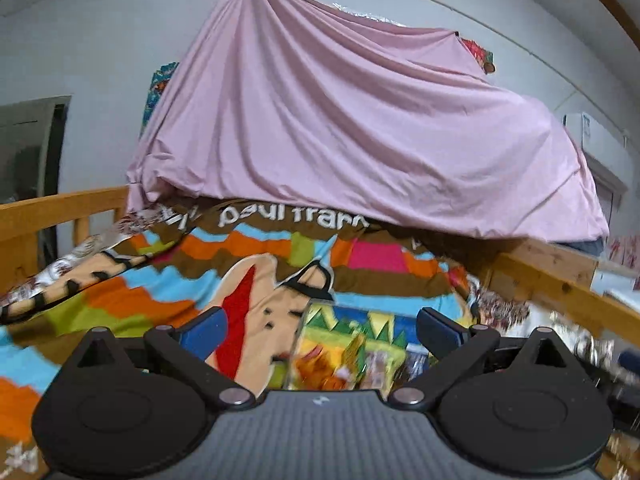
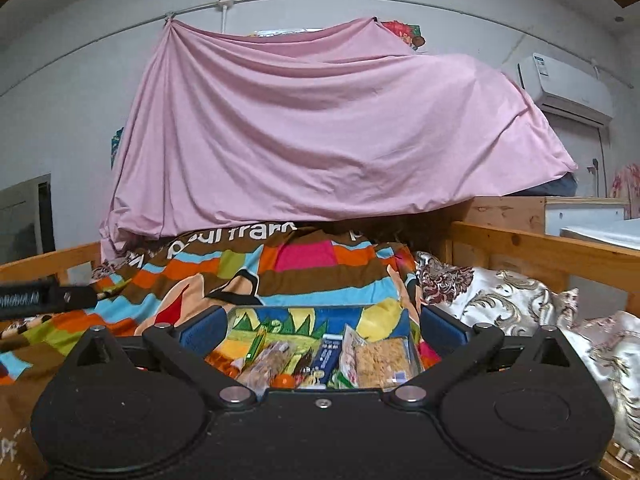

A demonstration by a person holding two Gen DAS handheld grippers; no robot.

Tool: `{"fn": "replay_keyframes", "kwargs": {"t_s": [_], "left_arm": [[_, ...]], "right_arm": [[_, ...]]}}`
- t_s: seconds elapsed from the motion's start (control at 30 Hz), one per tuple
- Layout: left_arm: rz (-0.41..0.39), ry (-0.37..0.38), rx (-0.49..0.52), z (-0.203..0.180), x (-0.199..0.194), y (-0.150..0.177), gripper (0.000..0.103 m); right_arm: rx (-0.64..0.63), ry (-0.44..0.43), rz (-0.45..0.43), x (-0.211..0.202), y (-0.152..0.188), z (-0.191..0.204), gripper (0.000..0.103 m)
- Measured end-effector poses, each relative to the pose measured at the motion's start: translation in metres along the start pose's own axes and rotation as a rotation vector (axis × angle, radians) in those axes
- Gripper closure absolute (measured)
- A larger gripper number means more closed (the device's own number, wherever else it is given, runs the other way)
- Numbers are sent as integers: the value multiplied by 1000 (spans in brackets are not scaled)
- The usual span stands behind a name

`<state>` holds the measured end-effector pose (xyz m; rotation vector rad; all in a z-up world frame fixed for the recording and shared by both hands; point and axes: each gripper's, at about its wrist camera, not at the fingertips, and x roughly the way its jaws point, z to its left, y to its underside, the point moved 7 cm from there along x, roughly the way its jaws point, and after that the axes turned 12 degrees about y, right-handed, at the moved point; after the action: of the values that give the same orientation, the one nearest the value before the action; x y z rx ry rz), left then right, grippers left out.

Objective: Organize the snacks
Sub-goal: 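Withdraw both grippers from the tray back over the remaining snacks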

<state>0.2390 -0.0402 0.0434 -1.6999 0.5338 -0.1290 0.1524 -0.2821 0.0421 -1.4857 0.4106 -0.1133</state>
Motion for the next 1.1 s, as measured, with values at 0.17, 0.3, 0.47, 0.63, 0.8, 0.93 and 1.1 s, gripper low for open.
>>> {"fn": "replay_keyframes", "kwargs": {"t_s": [0.17, 0.3, 0.47, 0.63, 0.8, 0.93, 1.1], "left_arm": [[41, -36, -10, 6, -38, 23, 0], [63, -44, 1, 6, -59, 31, 0], [92, -42, 30, 1, -77, 44, 0], [118, -61, 35, -2, -87, 55, 0], [174, -76, 13, 0, -89, 66, 0], [215, -84, -3, 3, -86, 73, 0], [239, -95, -28, 9, -84, 75, 0]], "right_arm": [[-22, -14, 21, -31, 10, -5, 1], [-46, -12, 35, -50, 17, -6, 1], [-55, -9, 70, -64, 26, -8, 1], [-88, 10, 105, -70, 38, -6, 1], [-119, 7, 111, -74, 42, -1, 1], [-147, -1, 128, -72, 47, 5, 1], [-165, -7, 160, -66, 52, 10, 1]]}}
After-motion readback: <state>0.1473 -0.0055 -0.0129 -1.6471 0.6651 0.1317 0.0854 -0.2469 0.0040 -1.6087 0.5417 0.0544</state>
